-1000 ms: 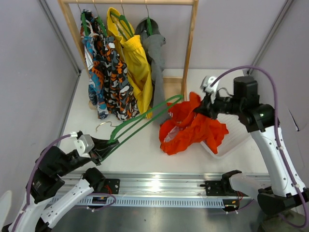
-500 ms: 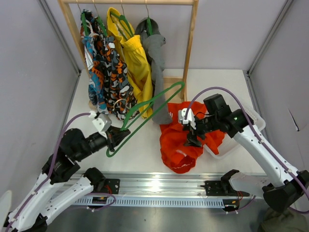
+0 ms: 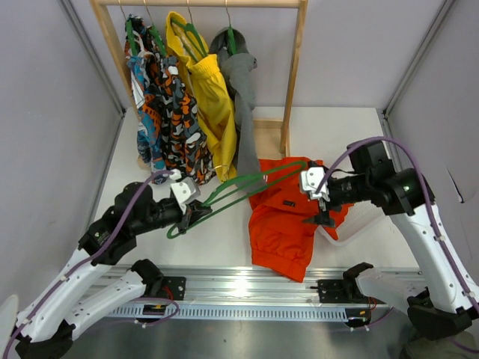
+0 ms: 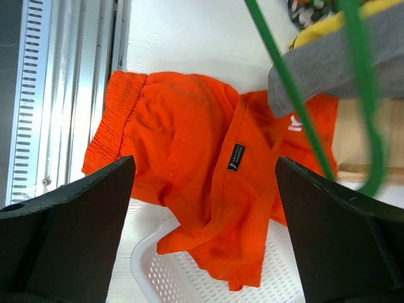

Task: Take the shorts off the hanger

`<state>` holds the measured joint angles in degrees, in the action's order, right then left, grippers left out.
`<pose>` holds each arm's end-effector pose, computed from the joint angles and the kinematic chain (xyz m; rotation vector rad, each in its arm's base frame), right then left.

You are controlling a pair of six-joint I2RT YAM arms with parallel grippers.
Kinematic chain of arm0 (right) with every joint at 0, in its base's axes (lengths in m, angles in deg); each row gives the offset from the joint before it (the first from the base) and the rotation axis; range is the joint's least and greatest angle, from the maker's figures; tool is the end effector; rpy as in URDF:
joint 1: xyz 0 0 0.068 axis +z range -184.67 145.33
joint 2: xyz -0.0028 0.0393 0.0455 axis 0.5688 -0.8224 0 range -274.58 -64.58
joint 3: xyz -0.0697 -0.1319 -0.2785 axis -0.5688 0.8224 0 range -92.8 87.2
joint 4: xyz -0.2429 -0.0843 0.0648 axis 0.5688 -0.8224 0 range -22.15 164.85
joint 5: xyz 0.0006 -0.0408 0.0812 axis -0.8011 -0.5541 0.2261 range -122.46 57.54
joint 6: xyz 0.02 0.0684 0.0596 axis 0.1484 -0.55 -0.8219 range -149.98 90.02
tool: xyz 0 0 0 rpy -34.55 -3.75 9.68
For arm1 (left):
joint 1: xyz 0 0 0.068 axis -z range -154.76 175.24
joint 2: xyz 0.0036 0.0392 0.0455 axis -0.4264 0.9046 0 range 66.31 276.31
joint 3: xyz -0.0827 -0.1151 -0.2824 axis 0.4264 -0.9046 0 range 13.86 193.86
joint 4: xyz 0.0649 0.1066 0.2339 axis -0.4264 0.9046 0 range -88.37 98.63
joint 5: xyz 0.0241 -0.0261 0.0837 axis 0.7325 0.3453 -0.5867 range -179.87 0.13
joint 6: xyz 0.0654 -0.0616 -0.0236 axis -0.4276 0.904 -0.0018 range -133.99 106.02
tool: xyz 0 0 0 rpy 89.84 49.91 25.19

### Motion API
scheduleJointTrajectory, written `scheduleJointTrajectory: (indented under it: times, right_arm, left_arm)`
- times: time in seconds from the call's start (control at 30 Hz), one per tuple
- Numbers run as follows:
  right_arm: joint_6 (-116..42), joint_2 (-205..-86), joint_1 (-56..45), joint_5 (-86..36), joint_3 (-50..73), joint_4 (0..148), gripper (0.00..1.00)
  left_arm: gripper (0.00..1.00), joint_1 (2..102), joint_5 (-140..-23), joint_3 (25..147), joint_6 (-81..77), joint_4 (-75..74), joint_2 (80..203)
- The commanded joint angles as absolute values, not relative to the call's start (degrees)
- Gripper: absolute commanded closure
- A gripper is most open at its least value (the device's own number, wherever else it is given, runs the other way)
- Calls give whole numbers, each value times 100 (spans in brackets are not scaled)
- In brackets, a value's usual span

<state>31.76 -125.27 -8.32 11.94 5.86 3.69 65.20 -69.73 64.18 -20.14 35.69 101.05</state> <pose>0.1227 0.1261 0.4232 -1.7597 1.3562 0.6150 0.0848 -0.1087 0.3655 0.9803 1.6743 -0.7300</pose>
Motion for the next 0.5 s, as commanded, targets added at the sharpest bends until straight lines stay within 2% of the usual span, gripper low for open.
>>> scheduleJointTrajectory:
  times: [0.0, 0.27, 0.47]
  right_arm:
    - [3717, -12408, -857, 1561, 72, -407, 0]
    - [3235, -12575, -804, 1439, 193, 284, 2]
    - [3356, -12786, -804, 1473, 589, 585, 8]
  left_arm:
    - [100, 6540, -6640, 6764, -2838, 3854, 10287]
    - [100, 6540, -6193, 6694, -3410, 4108, 10489]
    - [100, 6540, -5736, 6493, -3657, 4162, 10366]
